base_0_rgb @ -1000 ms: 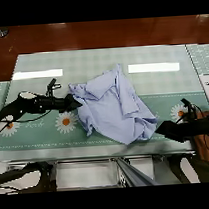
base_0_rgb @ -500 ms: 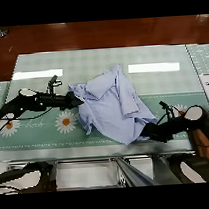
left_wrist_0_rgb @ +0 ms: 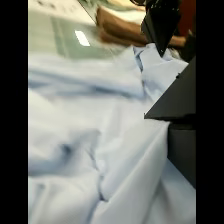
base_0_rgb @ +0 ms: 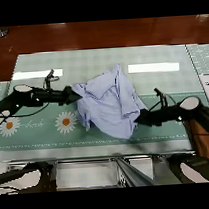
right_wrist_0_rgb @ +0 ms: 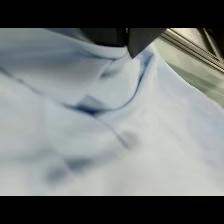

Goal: Fold the shirts.

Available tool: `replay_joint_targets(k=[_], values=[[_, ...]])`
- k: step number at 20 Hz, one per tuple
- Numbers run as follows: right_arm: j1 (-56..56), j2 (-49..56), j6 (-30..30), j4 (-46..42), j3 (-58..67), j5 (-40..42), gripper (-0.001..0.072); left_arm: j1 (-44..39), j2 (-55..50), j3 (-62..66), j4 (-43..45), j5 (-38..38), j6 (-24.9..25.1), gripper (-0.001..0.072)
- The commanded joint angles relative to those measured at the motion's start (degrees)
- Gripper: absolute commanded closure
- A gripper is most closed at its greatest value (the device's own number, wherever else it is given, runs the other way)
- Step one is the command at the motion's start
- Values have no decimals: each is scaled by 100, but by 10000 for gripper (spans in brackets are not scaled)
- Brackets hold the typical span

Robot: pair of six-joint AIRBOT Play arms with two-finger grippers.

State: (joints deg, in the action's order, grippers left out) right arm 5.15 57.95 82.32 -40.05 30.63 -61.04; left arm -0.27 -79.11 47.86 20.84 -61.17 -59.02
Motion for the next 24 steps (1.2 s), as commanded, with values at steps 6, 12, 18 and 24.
replay_joint_targets(k=[6, 12, 18, 24], values=[[-1394, -79, -186, -37, 5584, -649, 694, 1307, 1237, 3735, -1434, -103, 175, 672], [-1438, -844, -160, -417, 7761, -1078, 694, 1919, 2140, 6218, -155, -101, -546, 672], [-1438, -2081, 57, -1287, 7761, -1867, 694, 2256, 3526, 6795, 1569, -271, -767, 672], [-1438, -2479, 326, -1882, 7761, -2568, 693, 2068, 4037, 6288, 2332, -1104, -1351, 671]])
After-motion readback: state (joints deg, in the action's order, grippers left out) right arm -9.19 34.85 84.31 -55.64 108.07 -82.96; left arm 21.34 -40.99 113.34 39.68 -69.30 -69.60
